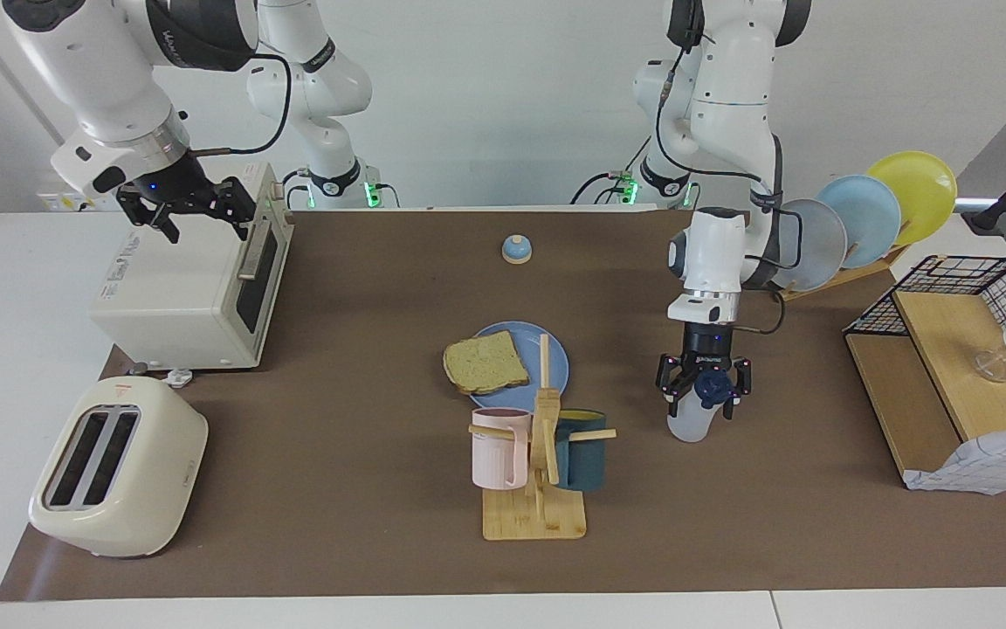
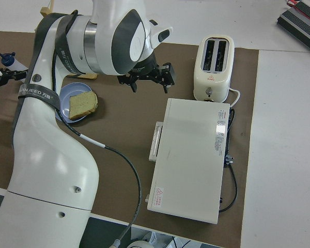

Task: Put bread on plate and add seasoning
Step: 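Lower the bottle back onto the table at its starting spot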

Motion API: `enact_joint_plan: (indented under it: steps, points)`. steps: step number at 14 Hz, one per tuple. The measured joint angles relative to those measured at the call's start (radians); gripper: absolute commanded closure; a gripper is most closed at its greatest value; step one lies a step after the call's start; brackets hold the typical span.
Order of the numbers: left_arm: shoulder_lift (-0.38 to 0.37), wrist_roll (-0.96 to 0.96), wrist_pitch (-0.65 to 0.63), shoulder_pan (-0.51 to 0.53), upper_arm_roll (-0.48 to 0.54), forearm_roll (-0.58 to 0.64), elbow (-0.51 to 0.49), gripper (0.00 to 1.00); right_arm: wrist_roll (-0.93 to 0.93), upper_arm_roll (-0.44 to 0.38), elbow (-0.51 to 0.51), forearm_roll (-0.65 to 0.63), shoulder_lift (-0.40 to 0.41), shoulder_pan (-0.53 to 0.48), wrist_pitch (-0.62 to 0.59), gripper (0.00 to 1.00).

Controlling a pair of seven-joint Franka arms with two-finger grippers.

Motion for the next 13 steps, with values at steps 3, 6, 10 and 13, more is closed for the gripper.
enact_joint_plan:
  steps: [3, 6, 10, 13]
  points:
    - [-0.026, 0.000, 0.003, 0.000, 0.000, 0.000, -0.027, 0.00, 0.000, 0.000, 0.000, 0.000, 0.000, 0.000, 0.000, 0.00]
    - [-0.091, 0.000, 0.005, -0.001, -0.001, 0.000, -0.105, 0.00, 0.000, 0.000, 0.000, 0.000, 0.000, 0.000, 0.000, 0.00]
    - [-0.203, 0.001, 0.008, -0.028, -0.003, 0.001, -0.201, 0.00, 0.000, 0.000, 0.000, 0.000, 0.000, 0.000, 0.000, 0.00]
    - [-0.260, 0.000, 0.008, -0.079, -0.005, 0.001, -0.259, 0.00, 0.000, 0.000, 0.000, 0.000, 0.000, 0.000, 0.000, 0.00]
